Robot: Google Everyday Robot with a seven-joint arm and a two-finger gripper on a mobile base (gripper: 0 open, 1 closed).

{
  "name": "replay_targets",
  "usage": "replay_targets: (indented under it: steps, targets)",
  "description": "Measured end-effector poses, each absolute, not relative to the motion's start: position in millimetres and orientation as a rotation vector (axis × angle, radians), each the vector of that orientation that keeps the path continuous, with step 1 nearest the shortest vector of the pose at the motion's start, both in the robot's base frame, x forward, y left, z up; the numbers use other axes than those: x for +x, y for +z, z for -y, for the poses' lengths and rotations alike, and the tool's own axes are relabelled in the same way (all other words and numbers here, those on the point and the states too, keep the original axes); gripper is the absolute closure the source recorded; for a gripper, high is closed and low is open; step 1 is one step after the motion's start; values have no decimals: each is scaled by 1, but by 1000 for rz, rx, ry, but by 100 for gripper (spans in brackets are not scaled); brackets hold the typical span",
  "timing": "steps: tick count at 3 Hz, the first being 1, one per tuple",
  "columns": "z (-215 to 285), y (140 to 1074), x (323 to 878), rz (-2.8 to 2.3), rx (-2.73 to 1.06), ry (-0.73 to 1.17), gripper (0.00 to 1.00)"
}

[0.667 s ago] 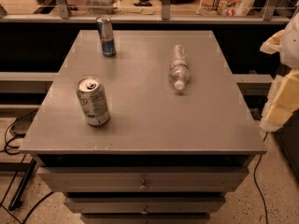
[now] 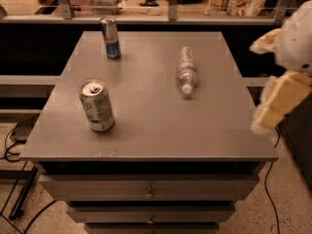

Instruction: Pick 7up can

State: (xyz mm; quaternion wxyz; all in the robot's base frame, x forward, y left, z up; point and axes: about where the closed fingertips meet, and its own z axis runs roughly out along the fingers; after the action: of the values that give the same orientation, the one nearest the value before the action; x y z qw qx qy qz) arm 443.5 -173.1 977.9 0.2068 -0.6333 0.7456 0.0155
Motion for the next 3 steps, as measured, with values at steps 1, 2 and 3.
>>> replay_targets:
  steps: [1, 2, 3]
  targets:
    - [119, 977, 449, -1926, -1812, 175, 0]
    - [40, 978, 463, -1755, -1852, 311, 0]
    - [40, 978, 463, -1755, -1852, 311, 0]
